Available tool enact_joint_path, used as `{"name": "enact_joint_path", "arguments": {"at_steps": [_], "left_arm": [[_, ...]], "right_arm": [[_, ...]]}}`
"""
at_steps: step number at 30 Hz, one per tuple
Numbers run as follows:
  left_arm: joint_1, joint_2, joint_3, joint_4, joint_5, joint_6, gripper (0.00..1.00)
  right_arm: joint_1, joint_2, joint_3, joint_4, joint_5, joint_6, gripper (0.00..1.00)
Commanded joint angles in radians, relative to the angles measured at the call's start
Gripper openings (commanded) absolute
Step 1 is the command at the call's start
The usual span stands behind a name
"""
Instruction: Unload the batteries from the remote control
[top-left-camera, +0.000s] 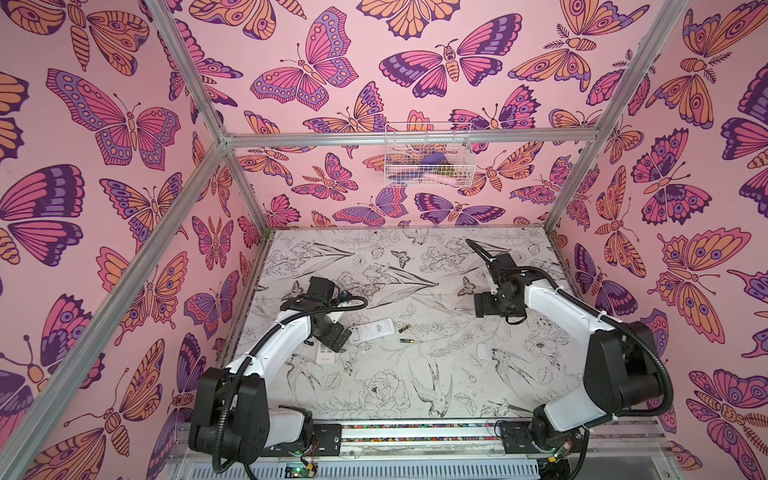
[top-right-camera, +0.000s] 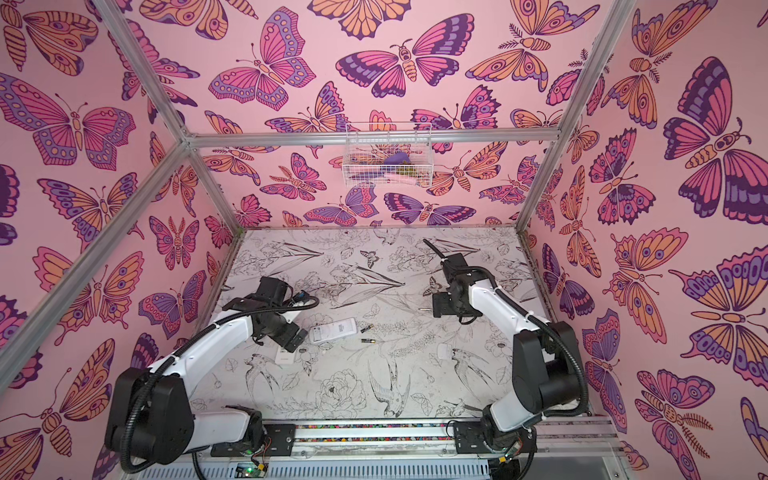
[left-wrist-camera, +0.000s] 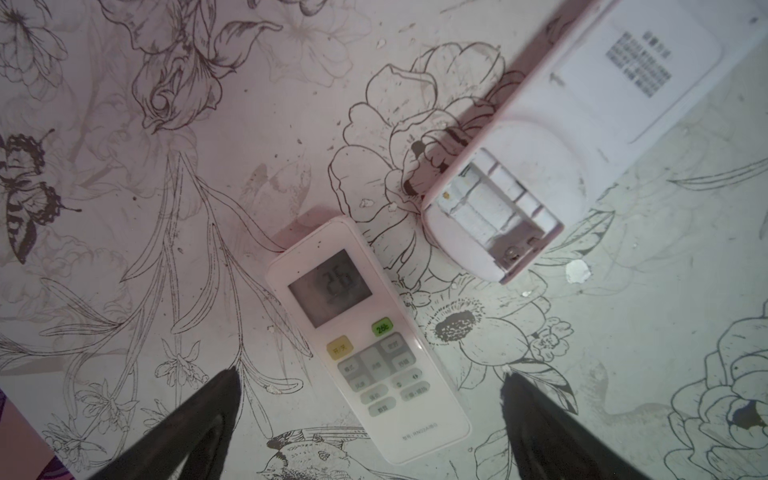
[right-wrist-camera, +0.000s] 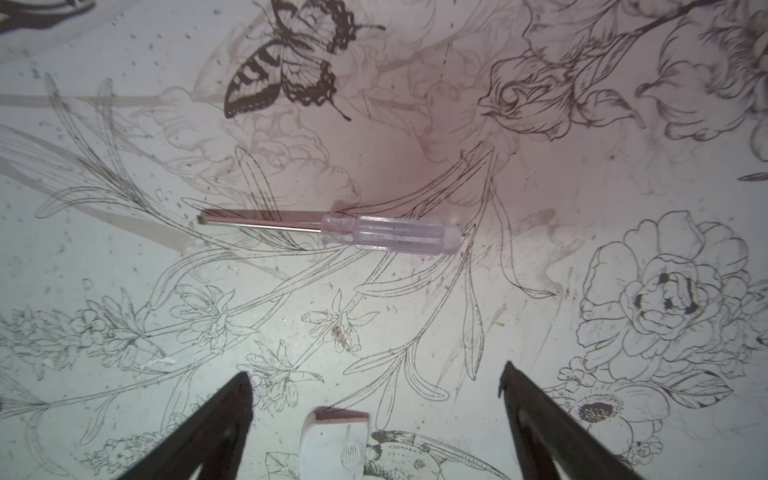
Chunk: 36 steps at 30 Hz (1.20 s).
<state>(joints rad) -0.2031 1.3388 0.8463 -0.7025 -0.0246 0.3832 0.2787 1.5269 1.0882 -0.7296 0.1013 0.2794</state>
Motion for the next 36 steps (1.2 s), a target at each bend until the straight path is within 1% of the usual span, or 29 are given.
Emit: {"name": "enact_joint_path", "arguments": {"at_steps": [1,5,10,14,19,22,24,26,30,33,36], "left_arm": [[0.010,0.019,-0.012,0.005,-0.016,-0.039,1.00],[0.013,0.050,-0.010,-0.009,0.016,-0.062,1.00],[0.037,0.074,-0.021,-0.003,0.020,-0.075,1.00],[0.065,0.124,0.007,-0.023,0.071,-0.133,1.00],[0.082,0.177,0.017,-0.019,0.061,-0.144,1.00],[0.080,0.196,0.039,-0.018,0.048,-0.181,0.97],[0.081,0.211,0.040,-0.010,0.060,-0.190,0.93],[0.082,0.236,0.045,-0.004,0.090,-0.194,0.87],[0.082,0.265,0.067,-0.004,0.060,-0.221,0.84],[0.083,0.290,0.058,0.012,0.053,-0.226,0.82],[0.083,0.302,0.068,0.003,0.057,-0.230,0.78]], "right_arm": [[-0.001,-0.067,-0.018,-0.011,0.007,0.000,0.94],[0.000,-0.137,-0.081,0.037,0.012,0.023,0.94],[-0.001,-0.198,-0.130,0.067,-0.007,0.030,0.94],[0.000,-0.236,-0.153,0.082,0.009,0.038,0.94],[-0.001,-0.260,-0.164,0.083,0.024,0.017,0.94],[-0.002,-0.268,-0.166,0.080,0.009,0.016,0.94],[-0.002,-0.272,-0.173,0.084,0.003,0.011,0.94],[-0.001,-0.281,-0.188,0.102,0.008,0.010,0.94],[-0.002,-0.285,-0.189,0.099,-0.010,0.016,0.94],[-0.003,-0.306,-0.226,0.149,-0.027,0.020,0.93],[-0.002,-0.311,-0.233,0.178,-0.104,-0.012,0.93]]}}
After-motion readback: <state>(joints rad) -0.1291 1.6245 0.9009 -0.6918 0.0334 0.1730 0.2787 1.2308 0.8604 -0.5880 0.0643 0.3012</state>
